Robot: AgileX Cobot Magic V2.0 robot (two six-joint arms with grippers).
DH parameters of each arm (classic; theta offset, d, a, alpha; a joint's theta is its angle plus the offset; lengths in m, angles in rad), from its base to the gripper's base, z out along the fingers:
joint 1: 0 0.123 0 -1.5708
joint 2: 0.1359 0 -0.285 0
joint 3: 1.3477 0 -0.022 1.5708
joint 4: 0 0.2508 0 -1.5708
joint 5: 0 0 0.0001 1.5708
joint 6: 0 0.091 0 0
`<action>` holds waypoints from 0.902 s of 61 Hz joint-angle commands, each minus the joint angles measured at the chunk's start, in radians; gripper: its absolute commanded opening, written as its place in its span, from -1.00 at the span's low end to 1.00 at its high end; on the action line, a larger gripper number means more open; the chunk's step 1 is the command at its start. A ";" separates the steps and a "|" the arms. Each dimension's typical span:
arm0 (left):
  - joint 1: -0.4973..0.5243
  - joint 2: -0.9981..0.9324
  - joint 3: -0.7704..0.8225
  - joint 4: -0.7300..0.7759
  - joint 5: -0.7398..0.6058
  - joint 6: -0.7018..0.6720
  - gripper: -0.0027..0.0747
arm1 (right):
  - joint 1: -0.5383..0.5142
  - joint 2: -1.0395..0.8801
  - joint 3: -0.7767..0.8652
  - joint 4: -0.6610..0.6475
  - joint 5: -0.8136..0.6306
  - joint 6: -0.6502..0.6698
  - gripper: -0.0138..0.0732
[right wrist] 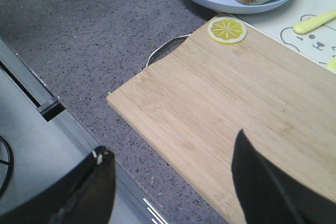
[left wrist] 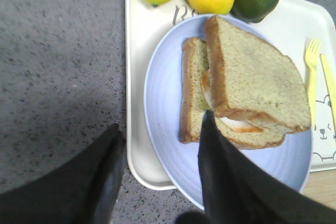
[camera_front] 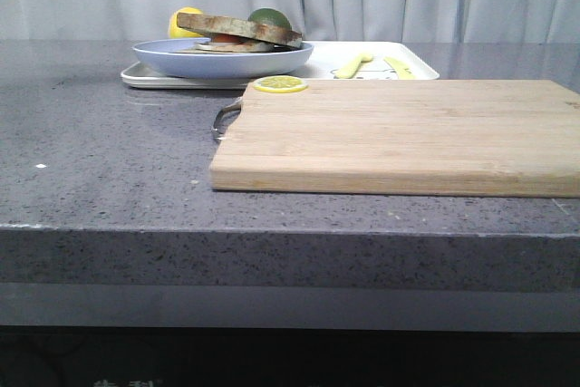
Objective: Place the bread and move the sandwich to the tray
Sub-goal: 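Open the left gripper and raise it away from the plate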
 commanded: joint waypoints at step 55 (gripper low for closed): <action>-0.459 -1.127 1.172 0.514 -0.517 0.053 -0.18 | -0.003 -0.002 -0.026 0.007 -0.059 0.002 0.45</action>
